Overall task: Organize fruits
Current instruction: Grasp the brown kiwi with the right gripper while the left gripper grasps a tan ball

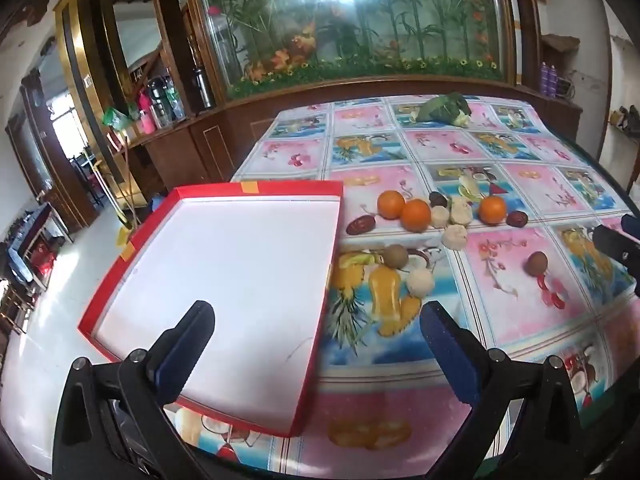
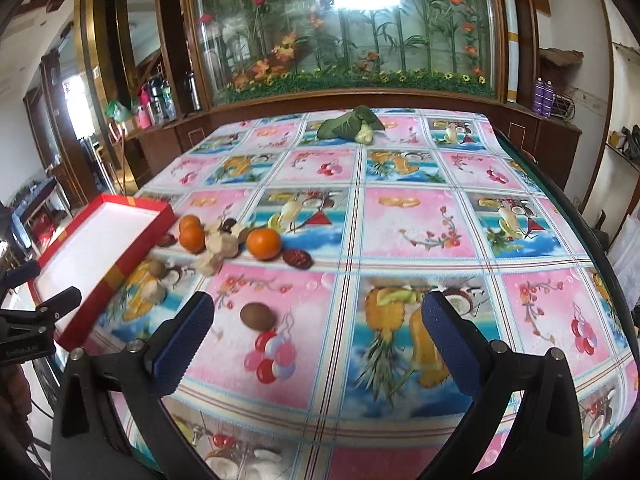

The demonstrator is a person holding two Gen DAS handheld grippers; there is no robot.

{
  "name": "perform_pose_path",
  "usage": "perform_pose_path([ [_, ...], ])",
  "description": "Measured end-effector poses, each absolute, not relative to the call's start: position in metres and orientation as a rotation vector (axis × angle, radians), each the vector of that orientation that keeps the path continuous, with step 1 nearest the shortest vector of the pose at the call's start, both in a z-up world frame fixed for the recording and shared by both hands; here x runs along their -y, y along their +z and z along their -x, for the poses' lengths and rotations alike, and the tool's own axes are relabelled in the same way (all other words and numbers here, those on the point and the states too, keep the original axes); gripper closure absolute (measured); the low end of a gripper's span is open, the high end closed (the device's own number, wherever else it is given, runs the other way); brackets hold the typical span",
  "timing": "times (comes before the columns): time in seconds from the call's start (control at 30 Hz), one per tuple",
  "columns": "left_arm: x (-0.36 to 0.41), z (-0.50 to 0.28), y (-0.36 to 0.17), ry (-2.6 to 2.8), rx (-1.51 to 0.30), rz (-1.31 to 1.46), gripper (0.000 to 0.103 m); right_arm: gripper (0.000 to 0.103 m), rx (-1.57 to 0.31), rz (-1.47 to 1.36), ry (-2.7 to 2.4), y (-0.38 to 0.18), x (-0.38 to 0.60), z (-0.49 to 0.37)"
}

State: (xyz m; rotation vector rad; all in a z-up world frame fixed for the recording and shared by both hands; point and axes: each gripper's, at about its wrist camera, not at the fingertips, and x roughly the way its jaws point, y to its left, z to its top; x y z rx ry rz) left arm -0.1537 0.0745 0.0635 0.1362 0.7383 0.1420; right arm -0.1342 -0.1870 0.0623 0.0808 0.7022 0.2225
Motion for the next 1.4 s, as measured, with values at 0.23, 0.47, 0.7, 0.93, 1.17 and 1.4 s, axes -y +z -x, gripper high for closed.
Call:
perform_pose_path([
  [0.23,-0.081,0.165,0.066,0.116,-0.711,-0.113,0.001,0.0,-0.725,-0.042,0.222,0.049,0.17,0.138],
  [0.47,-0.082,0.165,0.062,0.086,-0.721,-0.106,0.001,0.004,-0.765,-0.024,0.239,0.046,0.158,0.134],
  [0.7,-0.084,0.163,0.058,0.073,-0.728,-0.106,0.001,0.027,-0.863,-0.005,0.271,0.03,0.141,0.114],
  [0.93,-0.091,0.161,0.058,0.084,-0.73,-0.089,0.001,0.055,-0.939,-0.013,0.317,0.019,0.126,0.094],
  [1.17,-0.083,0.158,0.058,0.052,-0.729,-0.102,0.001,0.075,-0.99,-0.067,0.334,0.011,0.131,0.086],
  [1.4,-0.071,0.153,0.059,-0.007,-0.745,-0.092,0.001,0.075,-0.985,-0.243,0.431,0.009,0.152,0.083],
])
